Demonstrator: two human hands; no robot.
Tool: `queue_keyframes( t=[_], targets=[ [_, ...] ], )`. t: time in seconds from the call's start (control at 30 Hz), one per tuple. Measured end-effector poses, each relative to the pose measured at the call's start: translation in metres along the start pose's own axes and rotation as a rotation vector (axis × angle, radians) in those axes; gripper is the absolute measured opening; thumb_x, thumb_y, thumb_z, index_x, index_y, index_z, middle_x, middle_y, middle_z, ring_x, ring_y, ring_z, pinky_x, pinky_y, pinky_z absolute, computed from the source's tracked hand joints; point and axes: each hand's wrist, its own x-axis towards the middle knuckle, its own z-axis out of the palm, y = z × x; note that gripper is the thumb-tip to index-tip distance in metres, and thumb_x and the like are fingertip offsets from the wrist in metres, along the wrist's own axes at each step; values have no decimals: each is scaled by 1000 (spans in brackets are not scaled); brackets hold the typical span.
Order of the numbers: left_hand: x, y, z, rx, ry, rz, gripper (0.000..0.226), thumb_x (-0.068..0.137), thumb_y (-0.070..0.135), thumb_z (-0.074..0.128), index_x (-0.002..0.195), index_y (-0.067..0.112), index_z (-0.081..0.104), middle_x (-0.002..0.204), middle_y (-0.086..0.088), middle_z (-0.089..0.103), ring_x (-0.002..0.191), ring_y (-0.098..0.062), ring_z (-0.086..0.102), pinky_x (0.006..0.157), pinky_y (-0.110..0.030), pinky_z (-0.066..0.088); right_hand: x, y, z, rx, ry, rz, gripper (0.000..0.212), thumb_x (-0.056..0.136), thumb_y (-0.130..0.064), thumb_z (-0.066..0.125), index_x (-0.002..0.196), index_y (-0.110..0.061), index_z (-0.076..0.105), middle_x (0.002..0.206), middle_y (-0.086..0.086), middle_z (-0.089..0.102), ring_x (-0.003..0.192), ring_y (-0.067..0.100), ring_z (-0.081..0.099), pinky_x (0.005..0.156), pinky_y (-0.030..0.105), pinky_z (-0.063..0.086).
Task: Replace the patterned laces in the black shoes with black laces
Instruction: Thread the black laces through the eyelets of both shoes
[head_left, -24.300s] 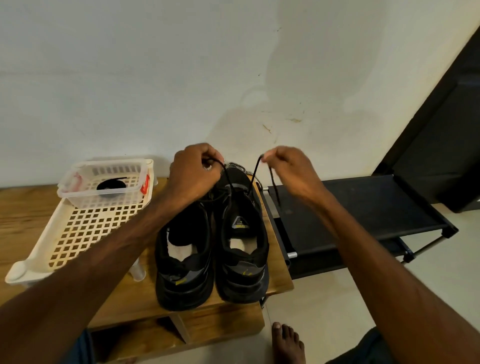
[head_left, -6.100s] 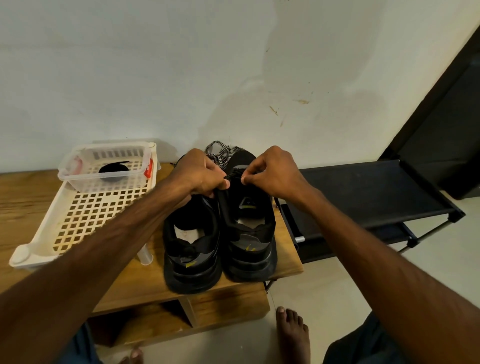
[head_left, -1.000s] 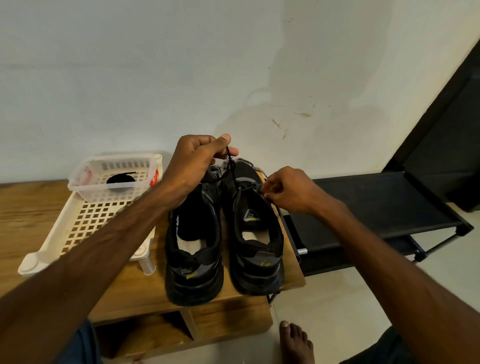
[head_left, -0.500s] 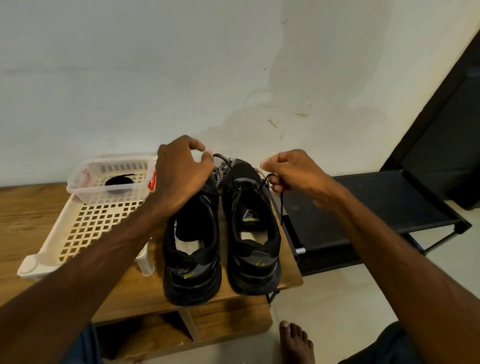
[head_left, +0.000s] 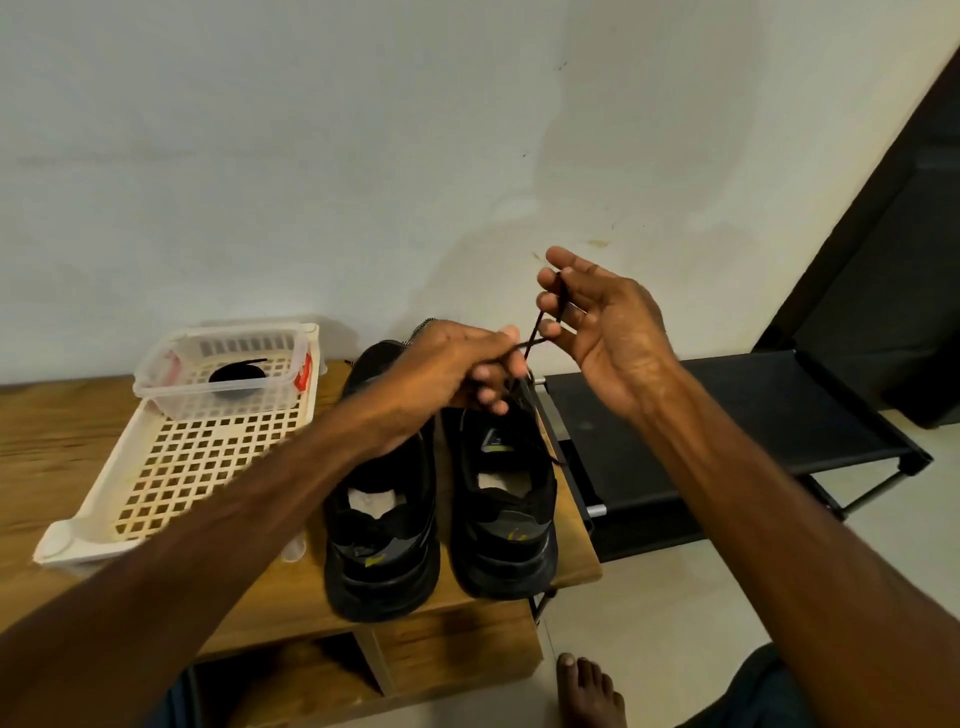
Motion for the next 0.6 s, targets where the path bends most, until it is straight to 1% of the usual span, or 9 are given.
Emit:
queue_keyframes(
  t=[0.07,0.13,0.23,0.3,0.37,0.43,0.5,0.53,0.6],
  targets=[
    [2,6,-18,-195,53,-19,32,106,32,49,85,11,62,56,8,31,52,-12,37,58,-30,50,4,-2,-9,-69,96,12,25,101,0,45,115,-3,67,83,6,66,64,14,58,54,25,49],
    [5,11,-41,-386,112,-12,27,105,31,47,84,17,56,56,11,27,48,-7,28,45,-20,33,7,0,-18,-194,155,69,28,100,1,44,117,-1,67,82,7,65,62,14,58,55,25,50],
    [6,9,-71,-424,233,23,22,104,30,45,88,21,56,61,11,31,50,-5,22,43,-18,17,9,5,-27,-371,179,165,30,99,3,44,120,2,66,83,8,66,64,15,61,59,26,54],
    [7,5,-78,-366,289,41,20,105,27,45,93,20,59,67,11,39,55,-6,28,48,-20,20,11,8,-31,-459,186,176,30,98,4,44,119,3,65,85,12,69,68,19,66,64,29,59],
    [7,1,-78,-261,305,72,20,105,24,47,100,16,65,71,9,49,62,-8,42,54,-20,30,12,9,-33,-591,187,153,28,100,3,44,119,2,64,90,17,75,75,23,73,72,33,64],
    [8,-1,-72,-98,299,96,24,103,28,56,104,11,73,71,6,56,67,-11,51,57,-20,38,13,12,-37,-917,146,49,24,104,-7,47,120,-5,65,85,12,77,76,19,77,74,35,65],
    [6,-2,-62,55,292,110,29,96,35,67,100,9,78,65,3,59,63,-10,52,54,-18,40,14,15,-42,-1349,91,-137,25,106,-23,49,116,-16,70,69,1,75,65,12,74,70,31,62],
    [5,-3,-57,99,294,118,30,93,37,72,97,8,80,61,2,59,57,-8,50,53,-17,40,13,16,-42,-1495,80,-206,26,105,-30,50,112,-19,73,64,-2,73,63,11,73,73,32,61],
    [3,-6,-49,148,307,124,32,89,39,76,91,8,81,53,1,57,47,-7,46,52,-15,42,12,17,-40,-1606,68,-284,29,103,-38,54,104,-23,78,66,-3,73,65,13,72,78,35,60]
  ],
)
